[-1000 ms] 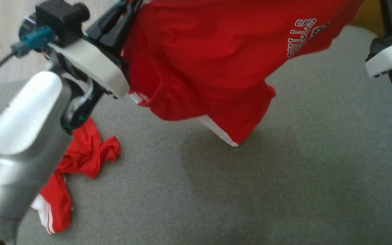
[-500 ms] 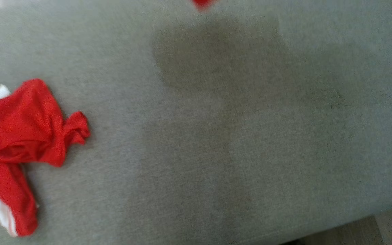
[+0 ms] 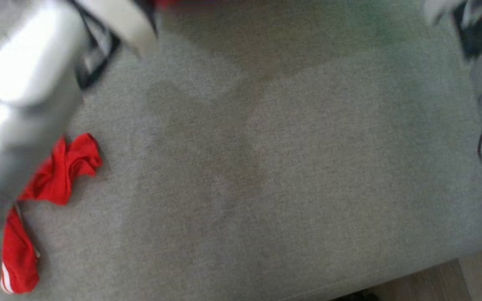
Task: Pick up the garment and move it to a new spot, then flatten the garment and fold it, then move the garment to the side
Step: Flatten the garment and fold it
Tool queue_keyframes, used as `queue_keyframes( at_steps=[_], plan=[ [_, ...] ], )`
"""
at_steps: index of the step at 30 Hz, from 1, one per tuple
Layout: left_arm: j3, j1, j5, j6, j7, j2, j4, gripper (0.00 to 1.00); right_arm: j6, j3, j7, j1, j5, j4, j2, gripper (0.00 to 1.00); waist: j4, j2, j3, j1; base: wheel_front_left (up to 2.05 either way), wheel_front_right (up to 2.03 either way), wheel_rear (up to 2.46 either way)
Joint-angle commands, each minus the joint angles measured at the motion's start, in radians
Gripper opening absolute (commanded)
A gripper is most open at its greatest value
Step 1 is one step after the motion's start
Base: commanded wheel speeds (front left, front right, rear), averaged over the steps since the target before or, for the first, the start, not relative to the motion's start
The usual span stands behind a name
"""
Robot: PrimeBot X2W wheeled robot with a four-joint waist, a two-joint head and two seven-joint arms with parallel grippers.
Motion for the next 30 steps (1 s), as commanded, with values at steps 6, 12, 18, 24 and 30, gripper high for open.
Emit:
queue_keyframes(
  at_steps=[6, 12, 18, 24, 30],
  plan=[
    [-0.116, 0.078, -0.063, 0.002, -0.016, 0.077, -0.089, 0.00, -0.002, 0.131, 0.031, 0.084, 0.096, 0.073, -0.046, 0.00, 0.013, 0.0000, -0.058, 0.0000, 0.00, 0.00, 0.00],
    [-0.144, 0.214, -0.080, 0.009, -0.030, 0.069, -0.117, 0.00, -0.002, 0.276, 0.104, 0.178, 0.237, 0.073, -0.096, 0.00, 0.020, 0.0000, -0.131, 0.0000, 0.00, 0.00, 0.00],
    [-0.152, 0.356, -0.072, 0.082, -0.036, 0.016, -0.129, 0.00, -0.002, 0.413, 0.195, 0.293, 0.409, -0.033, -0.196, 0.00, 0.015, 0.0000, -0.204, 0.0000, 0.00, 0.00, 0.00],
    [-0.157, 0.462, -0.049, 0.144, -0.038, -0.009, -0.144, 0.00, -0.002, 0.476, 0.249, 0.368, 0.507, -0.138, -0.280, 0.00, 0.004, 0.0000, -0.270, 0.0000, 0.00, 0.00, 0.00],
    [-0.162, 0.560, -0.061, 0.195, -0.038, -0.019, -0.206, 0.00, -0.002, 0.465, 0.293, 0.446, 0.581, -0.241, -0.351, 0.00, 0.002, 0.0000, -0.334, 0.0000, 0.00, 0.00, 0.00]
  ],
)
